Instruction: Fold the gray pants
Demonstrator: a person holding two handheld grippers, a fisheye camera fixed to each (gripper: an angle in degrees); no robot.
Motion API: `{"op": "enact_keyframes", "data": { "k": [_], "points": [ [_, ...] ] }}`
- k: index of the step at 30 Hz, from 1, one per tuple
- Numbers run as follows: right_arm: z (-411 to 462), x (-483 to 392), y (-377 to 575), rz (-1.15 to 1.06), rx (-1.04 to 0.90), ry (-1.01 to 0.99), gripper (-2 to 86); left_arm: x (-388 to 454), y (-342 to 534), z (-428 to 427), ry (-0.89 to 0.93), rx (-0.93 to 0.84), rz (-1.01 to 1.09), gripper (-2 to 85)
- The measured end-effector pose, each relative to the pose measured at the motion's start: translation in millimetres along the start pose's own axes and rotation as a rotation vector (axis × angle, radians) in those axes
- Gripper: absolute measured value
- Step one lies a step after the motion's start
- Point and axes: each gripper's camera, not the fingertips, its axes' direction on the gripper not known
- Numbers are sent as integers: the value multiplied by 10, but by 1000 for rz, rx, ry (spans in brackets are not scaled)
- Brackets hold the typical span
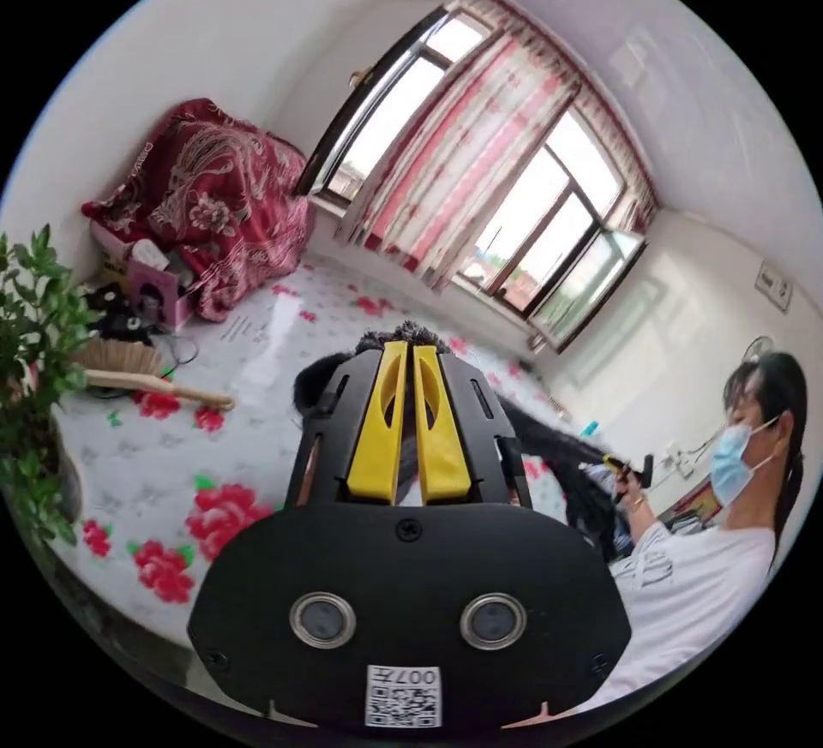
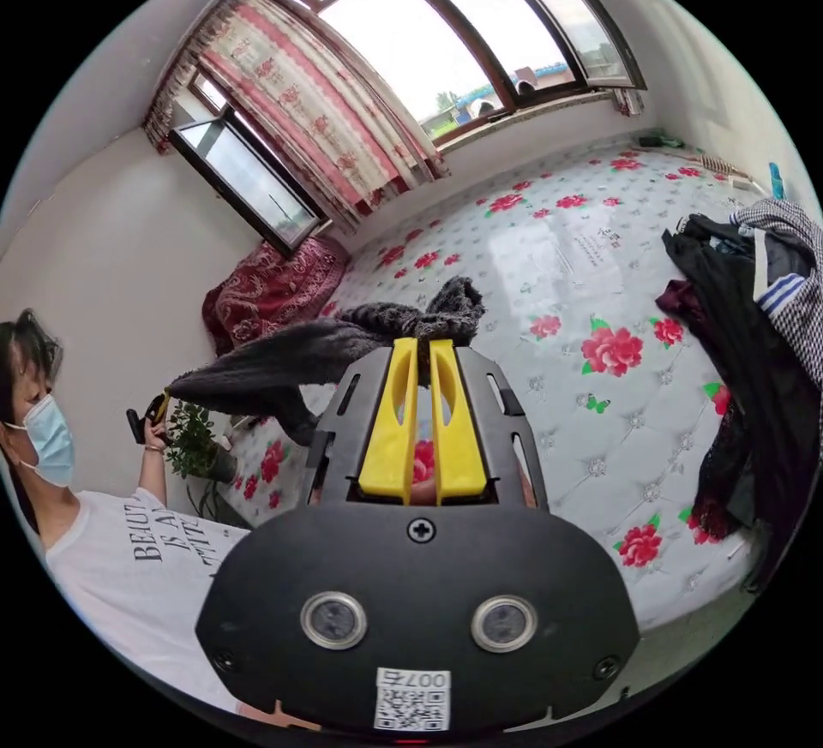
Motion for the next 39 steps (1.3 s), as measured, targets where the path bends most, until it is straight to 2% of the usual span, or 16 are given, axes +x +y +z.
{"op": "enact_keyframes", "data": {
  "k": [3,7,9,11,15,18,20,23,25,28,30,33,35,39],
  "points": [
    [368,375,378,115,-88,26,0,-527,630,384,-134,-189,-160,-9],
    [1245,960,1203,334,-375,139,0,-1376,1976,1109,-248,-432,-531,-9],
    [1479,1083,1487,384,-482,205,0,-1497,2378,1300,-265,-490,-592,-9],
    [1436,1128,1571,407,-471,243,0,-1487,2504,1390,-302,-526,-584,-9],
    [1115,1066,1295,332,-425,240,0,-1328,2113,1275,-328,-501,-434,-9],
    [1031,889,1092,191,-473,266,0,-1257,1841,1192,-341,-505,-368,-9],
    [1191,808,1157,90,-604,382,2,-1212,1837,1228,-406,-545,-327,-9],
    [1465,967,1493,121,-770,475,6,-1306,2189,1400,-470,-683,-355,-9],
    [1527,1083,1675,198,-787,490,12,-1353,2570,1525,-512,-782,-385,-7],
    [1611,1208,1893,287,-843,520,30,-1298,2857,1580,-533,-826,-386,2],
    [1569,1157,1904,245,-846,544,43,-1253,2899,1552,-537,-829,-394,14],
    [1310,1071,1718,212,-747,589,64,-1156,2796,1446,-571,-787,-403,35],
    [1127,953,1479,183,-607,555,75,-1071,2684,1379,-629,-747,-397,35],
    [1317,876,1209,170,-502,438,86,-1026,2570,1340,-811,-765,-448,23]
  ]
}}
